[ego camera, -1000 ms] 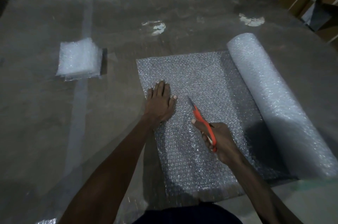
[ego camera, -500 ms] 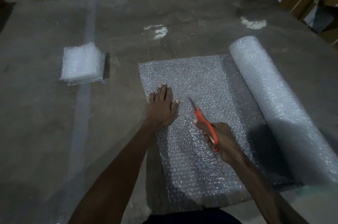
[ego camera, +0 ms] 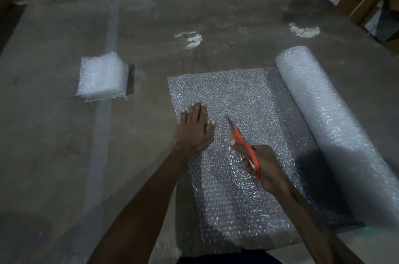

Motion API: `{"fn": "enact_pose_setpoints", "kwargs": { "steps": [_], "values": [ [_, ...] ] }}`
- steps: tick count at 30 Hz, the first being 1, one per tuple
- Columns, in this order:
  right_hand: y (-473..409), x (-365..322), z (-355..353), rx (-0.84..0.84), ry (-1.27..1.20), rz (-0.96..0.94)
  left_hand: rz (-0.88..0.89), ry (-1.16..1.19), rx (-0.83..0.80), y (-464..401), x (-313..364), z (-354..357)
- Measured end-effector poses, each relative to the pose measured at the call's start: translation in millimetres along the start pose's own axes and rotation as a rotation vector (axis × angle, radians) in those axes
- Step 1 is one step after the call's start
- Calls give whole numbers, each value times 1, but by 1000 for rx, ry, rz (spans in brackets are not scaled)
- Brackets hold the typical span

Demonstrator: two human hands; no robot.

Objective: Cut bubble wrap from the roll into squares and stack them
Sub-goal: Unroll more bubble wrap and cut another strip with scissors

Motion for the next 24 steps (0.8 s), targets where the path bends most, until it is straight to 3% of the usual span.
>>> {"fn": "enact_pose_setpoints", "kwargs": {
  "steps": [24],
  "values": [
    [-13, -18, 8, 29, 57, -1, 10, -7, -23, 1, -2, 2]
  ]
}}
Point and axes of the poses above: each hand's wrist, its own y-axis away from the middle knuckle, its own z-axis out of the palm, x = y × z, the point moved 3 cm from there along -y, towards the middle knuckle, and after that the axes turned 7 degrees about z, right-handed, at the moved point
